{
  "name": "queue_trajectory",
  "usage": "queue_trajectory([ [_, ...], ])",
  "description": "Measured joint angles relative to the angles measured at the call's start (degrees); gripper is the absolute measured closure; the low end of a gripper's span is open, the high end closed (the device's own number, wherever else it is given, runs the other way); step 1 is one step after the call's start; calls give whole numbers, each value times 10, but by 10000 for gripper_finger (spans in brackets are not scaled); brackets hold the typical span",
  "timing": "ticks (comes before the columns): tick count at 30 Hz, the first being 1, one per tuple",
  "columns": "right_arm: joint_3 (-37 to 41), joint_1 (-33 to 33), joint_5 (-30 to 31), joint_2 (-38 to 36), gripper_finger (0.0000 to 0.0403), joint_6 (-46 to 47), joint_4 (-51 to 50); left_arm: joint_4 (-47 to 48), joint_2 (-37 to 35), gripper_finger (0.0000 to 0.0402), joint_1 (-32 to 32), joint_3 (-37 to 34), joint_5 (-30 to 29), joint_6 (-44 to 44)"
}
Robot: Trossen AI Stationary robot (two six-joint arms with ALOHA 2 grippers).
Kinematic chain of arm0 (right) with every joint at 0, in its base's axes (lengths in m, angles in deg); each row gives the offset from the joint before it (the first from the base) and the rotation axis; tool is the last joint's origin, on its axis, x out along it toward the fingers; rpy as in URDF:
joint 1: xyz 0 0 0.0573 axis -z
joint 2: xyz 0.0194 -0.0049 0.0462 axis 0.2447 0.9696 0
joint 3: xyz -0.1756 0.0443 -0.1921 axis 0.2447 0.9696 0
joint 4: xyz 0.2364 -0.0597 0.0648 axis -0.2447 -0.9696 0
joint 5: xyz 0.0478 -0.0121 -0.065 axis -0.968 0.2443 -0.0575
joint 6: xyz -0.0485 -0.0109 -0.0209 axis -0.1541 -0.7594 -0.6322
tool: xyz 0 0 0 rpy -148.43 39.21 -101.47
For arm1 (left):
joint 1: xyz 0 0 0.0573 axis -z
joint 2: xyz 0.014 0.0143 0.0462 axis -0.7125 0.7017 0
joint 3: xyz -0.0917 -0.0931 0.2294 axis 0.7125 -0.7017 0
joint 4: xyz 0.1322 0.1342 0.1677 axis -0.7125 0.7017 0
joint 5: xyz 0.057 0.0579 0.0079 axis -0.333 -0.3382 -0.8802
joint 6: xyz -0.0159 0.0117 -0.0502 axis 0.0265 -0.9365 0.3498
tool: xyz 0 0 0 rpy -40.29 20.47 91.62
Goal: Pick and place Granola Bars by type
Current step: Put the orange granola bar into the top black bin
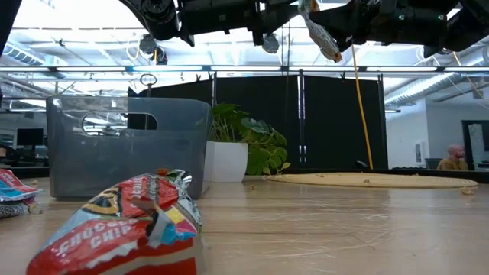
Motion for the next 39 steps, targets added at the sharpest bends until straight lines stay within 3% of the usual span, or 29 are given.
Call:
queue_trajectory([
  [8, 0, 0, 0, 0, 401, 0, 6, -4, 15, 190, 0, 6, 8, 3],
  [13, 0, 0, 0, 0, 401, 2, 6, 3, 62, 196, 0, 50, 24, 16],
  [24, 0, 0, 0, 0, 401, 4, 1, 18, 62, 301, -2, 61, 30, 4],
  [39, 0, 0, 0, 0, 401, 5, -5, 27, 50, 266, -2, 61, 31, -20],
])
